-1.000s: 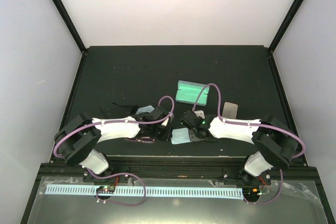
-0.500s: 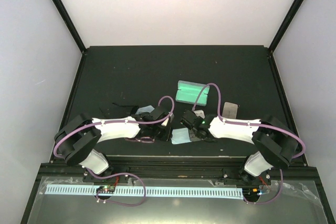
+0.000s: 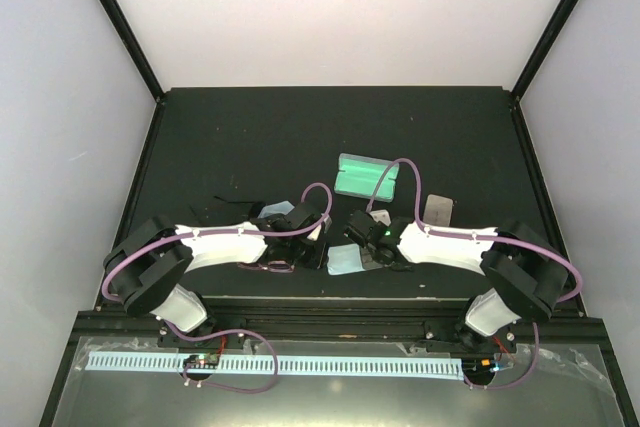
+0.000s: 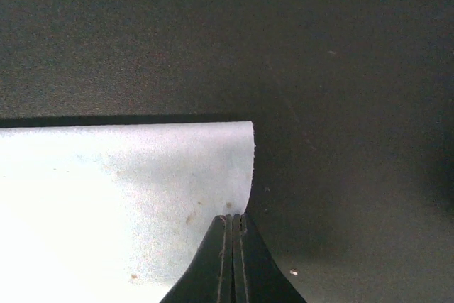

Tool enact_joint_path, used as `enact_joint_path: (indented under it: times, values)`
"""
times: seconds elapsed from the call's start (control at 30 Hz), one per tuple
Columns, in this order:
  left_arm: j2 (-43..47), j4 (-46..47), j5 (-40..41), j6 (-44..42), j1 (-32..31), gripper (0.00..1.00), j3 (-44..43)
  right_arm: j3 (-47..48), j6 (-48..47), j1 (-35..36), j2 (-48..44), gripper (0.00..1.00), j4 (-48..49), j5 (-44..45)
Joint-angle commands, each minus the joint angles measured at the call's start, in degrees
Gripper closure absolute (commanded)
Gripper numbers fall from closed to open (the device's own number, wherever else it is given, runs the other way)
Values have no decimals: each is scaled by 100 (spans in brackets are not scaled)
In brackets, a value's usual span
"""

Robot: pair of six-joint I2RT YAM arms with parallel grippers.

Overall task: Organize the sunglasses
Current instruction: Adjust the glasses cleaning cloth at the center of the board.

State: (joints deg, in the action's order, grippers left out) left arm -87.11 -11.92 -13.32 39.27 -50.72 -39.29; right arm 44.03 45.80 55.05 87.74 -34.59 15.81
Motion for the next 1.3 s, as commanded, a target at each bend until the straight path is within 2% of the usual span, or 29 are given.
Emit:
enact_joint_path:
  times: [0.0,0.3,0.43,0.53,0.6,0.7,0.83,0.97,1.17,1.27]
  values:
    - [146,114,-64,36,-26,99,-105,183,52,30,-196,99,-147,246]
    - [337,85,-128,47,-26,98,-80,131,30,32,-337,97,-215,143]
    - [403,120,-229,59,-26,98,-12,52,41,32,-296,90,-200,144]
    - [400,136,-225,55,-26,98,26,40,66,32,-272,79,-231,202]
    - [361,181,-246,57,-26,99,27,72,60,30,-296,77,-230,273]
    - [294,432,-386,93,-26,97,-6,44,-87,24,-434,77,131,136]
    - [44,941,-481,203,-26,97,-116,-88,-361,-45,-392,79,1189,-772]
    - [-295,1226,-205,333,-2,98,-141,-189,-317,-155,-151,84,1960,-1439]
    - [-718,1492,-17,499,43,98,9,-388,-132,-345,111,86,2347,-1602]
    - [-798,1474,117,591,48,99,134,-454,-63,-403,216,87,2210,-1315]
